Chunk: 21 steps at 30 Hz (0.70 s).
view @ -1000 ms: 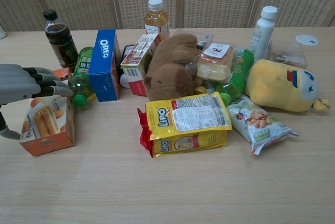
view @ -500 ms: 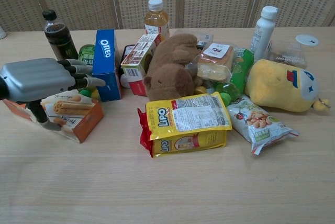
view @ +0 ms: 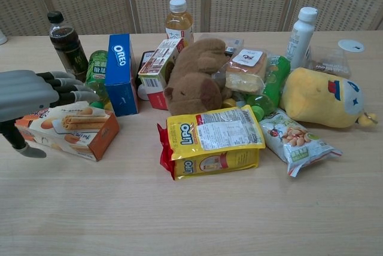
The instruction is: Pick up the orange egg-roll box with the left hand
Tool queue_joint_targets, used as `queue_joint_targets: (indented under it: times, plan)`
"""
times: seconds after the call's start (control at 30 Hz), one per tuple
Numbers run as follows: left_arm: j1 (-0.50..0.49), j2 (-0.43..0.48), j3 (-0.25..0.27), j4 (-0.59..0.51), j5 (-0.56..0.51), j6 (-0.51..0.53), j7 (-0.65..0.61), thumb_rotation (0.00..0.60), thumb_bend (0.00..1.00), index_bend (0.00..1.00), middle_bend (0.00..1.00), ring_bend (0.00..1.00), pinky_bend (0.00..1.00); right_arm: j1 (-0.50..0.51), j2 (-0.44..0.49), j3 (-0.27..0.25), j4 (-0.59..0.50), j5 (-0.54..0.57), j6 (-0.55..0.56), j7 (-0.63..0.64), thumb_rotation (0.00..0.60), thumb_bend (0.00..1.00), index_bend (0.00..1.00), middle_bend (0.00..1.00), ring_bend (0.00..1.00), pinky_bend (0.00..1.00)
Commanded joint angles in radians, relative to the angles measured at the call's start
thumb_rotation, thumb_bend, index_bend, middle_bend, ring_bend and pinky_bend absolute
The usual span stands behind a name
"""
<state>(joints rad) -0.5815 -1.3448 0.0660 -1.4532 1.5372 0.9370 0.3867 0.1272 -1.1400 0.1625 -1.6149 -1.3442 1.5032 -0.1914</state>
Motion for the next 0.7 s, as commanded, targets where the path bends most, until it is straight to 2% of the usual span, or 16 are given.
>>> queue_joint_targets:
  times: [0.03, 0.43, 0.7]
  plan:
    - [0.011, -0.002, 0.01, 0.003, -0.017, -0.004, 0.005, 0.513, 0.12, 0.0, 0.0, 0.0, 0.0, 0.002, -0.003, 0.001, 0.0, -0.004, -0.002, 0.001, 0.355, 0.0, 0.0, 0.01, 0.0, 0.0]
    - [0.042, -0.048, 0.014, 0.098, -0.039, 0.021, -0.03, 0.514, 0.11, 0.0, 0.0, 0.0, 0.0, -0.003, 0.008, 0.001, -0.034, -0.001, 0.001, -0.028, 0.353, 0.0, 0.0, 0.01, 0.01, 0.0]
    - [0.052, -0.079, -0.005, 0.154, -0.056, 0.039, -0.068, 0.515, 0.11, 0.0, 0.0, 0.0, 0.0, 0.007, 0.004, 0.006, -0.042, 0.008, -0.013, -0.041, 0.355, 0.0, 0.0, 0.02, 0.03, 0.0]
